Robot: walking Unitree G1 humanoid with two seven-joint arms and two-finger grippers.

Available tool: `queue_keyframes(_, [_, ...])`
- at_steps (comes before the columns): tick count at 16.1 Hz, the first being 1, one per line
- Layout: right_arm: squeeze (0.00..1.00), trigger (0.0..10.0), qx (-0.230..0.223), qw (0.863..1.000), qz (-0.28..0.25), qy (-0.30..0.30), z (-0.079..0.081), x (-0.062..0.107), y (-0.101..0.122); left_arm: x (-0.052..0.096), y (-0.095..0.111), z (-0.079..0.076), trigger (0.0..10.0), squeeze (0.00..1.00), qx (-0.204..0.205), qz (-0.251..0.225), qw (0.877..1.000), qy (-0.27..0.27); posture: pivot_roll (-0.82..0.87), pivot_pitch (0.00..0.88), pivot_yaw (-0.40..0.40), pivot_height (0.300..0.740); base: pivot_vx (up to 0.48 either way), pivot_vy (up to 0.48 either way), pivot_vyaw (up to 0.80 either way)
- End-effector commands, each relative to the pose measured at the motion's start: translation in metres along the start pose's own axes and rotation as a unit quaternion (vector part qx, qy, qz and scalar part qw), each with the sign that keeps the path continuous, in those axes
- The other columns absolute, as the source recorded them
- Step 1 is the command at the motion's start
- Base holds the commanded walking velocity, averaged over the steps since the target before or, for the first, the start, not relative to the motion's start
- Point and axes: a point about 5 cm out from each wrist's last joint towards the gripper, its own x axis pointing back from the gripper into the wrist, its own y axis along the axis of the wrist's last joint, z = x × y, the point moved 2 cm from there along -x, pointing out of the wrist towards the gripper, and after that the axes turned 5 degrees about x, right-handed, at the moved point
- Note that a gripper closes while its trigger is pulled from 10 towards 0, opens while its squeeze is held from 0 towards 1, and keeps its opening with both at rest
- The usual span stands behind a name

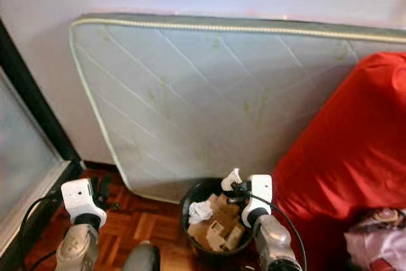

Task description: Clean up the room

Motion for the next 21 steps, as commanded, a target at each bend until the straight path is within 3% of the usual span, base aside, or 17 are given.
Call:
queue_keyframes(1, [0.0, 10.0, 0.009, 1.0, 0.004, 0.01, 0.002, -0.002, 0.002, -0.003, 0.003, 0.001, 10.0, 0.0, 0.006, 0.0, 1.0, 0.006, 0.09, 0.0, -0.025, 0.637, 0.0, 0.0, 0.0])
queue_keyframes(6, [0.0, 10.0, 0.039, 0.998, 0.023, 0.04, 0.009, -0.001, -0.005, -0.004, 0.003, 0.0, 10.0, 0.0, 0.009, 0.002, 1.0, 0.002, 0.09, 0.0, -0.025, 0.637, 0.0, 0.0, 0.16])
queue_keyframes(11, [0.0, 10.0, 0.032, 0.998, 0.036, 0.03, 0.007, 0.001, -0.01, -0.003, 0.003, -0.001, 10.0, 0.0, 0.01, 0.004, 1.0, -0.003, 0.09, 0.0, -0.023, 0.637, 0.0, 0.0, 0.16])
queue_keyframes(21, [0.0, 10.0, 0.044, 0.996, 0.071, 0.022, 0.007, 0.0, -0.017, -0.001, 0.002, -0.004, 10.0, 0.0, 0.011, 0.006, 1.0, -0.01, 0.09, 0.0, -0.021, 0.637, 0.301, 0.0, 0.0])
